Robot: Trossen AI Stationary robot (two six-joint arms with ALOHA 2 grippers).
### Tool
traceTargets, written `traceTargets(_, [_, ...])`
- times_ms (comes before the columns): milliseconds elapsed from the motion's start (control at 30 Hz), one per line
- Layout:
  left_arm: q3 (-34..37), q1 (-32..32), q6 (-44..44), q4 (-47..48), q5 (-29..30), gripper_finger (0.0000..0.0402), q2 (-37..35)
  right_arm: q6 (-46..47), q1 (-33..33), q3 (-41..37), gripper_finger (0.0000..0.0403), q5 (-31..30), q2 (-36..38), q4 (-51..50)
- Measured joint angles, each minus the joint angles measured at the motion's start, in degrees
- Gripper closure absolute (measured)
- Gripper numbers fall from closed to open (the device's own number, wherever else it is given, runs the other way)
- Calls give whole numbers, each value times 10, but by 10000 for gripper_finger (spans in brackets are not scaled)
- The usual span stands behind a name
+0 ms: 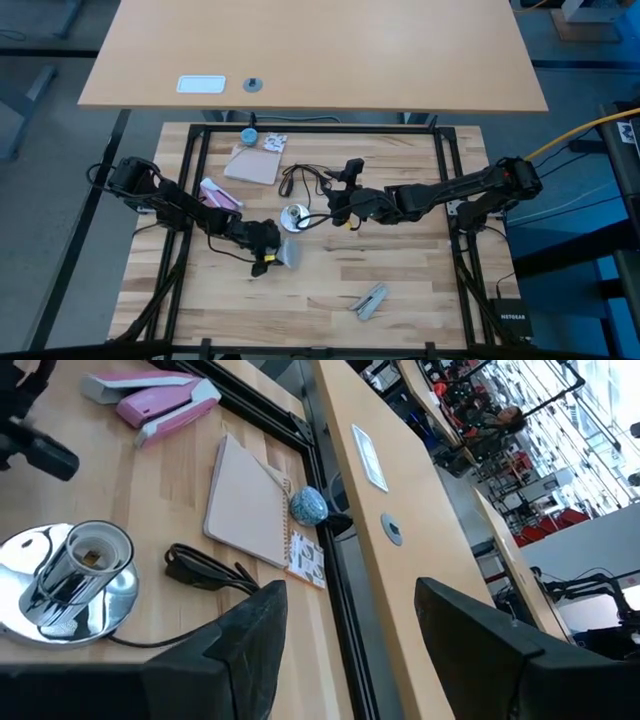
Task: Screw lightbulb
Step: Insert the light bulb into the lamp
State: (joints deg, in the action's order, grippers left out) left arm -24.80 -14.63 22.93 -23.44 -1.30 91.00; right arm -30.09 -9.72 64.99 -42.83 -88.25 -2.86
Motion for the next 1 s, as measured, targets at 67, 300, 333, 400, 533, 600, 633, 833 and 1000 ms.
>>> traceTargets(67, [0,0,-9,0,0,180,0,2,0,0,178,0,0,-4])
traceTargets(300, [-18,1,-39,14,-6,184,1,14,0,0,178,31,0,-9])
traceTargets(333, [-21,1,-40,17,-6,184,1,17,0,0,178,35,0,-9])
traceTargets(400, [-29,1,-40,33,-6,183,2,28,0,0,178,42,0,-19])
traceTargets(533, [-47,4,-41,78,-9,175,2,49,0,0,178,50,0,-46])
traceTargets(600, [-55,7,-44,101,-12,169,1,61,0,0,178,50,0,-59])
traceTargets(633, [-60,9,-49,110,-13,167,1,67,0,0,178,50,0,-66])
traceTargets(833, [-82,20,-78,147,-14,147,1,80,0,0,178,50,0,-81])
traceTargets(1000, [-113,30,-98,221,-11,129,1,80,0,0,178,50,0,-81])
